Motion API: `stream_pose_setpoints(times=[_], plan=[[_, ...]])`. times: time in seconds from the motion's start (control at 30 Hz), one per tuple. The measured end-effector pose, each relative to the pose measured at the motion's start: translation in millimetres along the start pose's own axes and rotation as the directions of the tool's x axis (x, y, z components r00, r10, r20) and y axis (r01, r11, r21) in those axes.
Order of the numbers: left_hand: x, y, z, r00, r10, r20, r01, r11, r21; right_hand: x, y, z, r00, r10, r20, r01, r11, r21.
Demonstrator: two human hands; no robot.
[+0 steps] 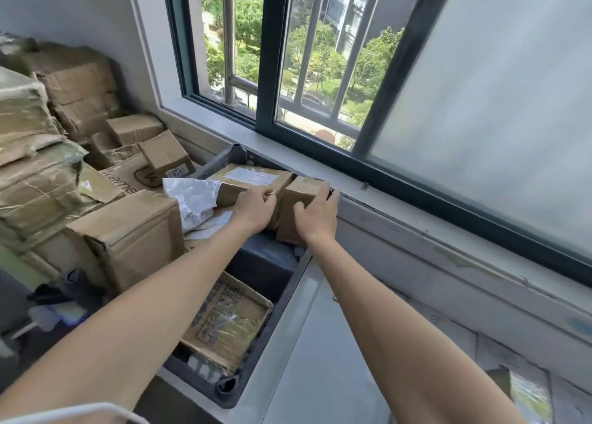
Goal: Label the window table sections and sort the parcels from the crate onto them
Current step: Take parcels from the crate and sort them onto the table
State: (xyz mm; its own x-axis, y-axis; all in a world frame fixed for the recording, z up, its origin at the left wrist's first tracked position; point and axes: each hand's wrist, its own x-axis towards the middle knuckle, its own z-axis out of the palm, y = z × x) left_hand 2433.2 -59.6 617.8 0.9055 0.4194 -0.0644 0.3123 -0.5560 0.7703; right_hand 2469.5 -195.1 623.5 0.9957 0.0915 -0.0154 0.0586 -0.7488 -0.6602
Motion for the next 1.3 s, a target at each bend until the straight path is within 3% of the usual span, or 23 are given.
stream_pose_setpoints(times=[0.1,0.23,0.47,0.63,0.7,0.83,0.97,1.1,1.17,1.23,1.3], plan=[[2,1,12,0.996,-0.047,-0.075,0.047,0.999,-0.006,7,2,-6,0.978,0.179,0.111,-0.202,0.947,0.249],[3,7,18,0.981,0.032,-0.193,-0.025,0.999,0.041,4,6,-6,0.977,0.191,0.095,-0.210,0.940,0.267],[13,28,26,0.999,-0.031,0.013,0.031,0.999,-0.027,-1,11,-9,0.978,0.177,0.114,-0.200,0.947,0.251],[13,35,20,0.987,-0.148,0.063,0.159,0.955,-0.250,-6,11,-13,0.957,0.289,0.026,-0.264,0.829,0.493],[11,38,15,0.980,-0.181,0.085,0.197,0.948,-0.252,-13,9,-16,0.953,0.301,-0.033,-0.229,0.789,0.570],[6,55,-7,0.979,-0.181,0.096,0.195,0.966,-0.167,-29,-5,-26,0.981,0.116,-0.154,-0.008,0.824,0.567],[-3,66,-32,0.974,-0.146,0.175,0.197,0.924,-0.328,-44,-29,-37,0.944,-0.217,-0.248,0.309,0.848,0.431],[-14,58,-41,0.976,-0.173,0.133,0.218,0.800,-0.559,-51,-36,-57,0.949,-0.265,-0.169,0.315,0.818,0.482],[-22,57,-36,0.978,-0.168,0.122,0.208,0.768,-0.606,-54,-26,-68,0.947,-0.226,-0.228,0.307,0.848,0.432],[-30,63,-29,0.982,-0.130,0.137,0.188,0.753,-0.630,-53,-9,-80,0.941,-0.094,-0.326,0.228,0.886,0.404],[-39,73,-21,0.976,-0.070,0.207,0.186,0.760,-0.622,-51,13,-97,0.953,0.132,-0.274,0.047,0.826,0.561]])
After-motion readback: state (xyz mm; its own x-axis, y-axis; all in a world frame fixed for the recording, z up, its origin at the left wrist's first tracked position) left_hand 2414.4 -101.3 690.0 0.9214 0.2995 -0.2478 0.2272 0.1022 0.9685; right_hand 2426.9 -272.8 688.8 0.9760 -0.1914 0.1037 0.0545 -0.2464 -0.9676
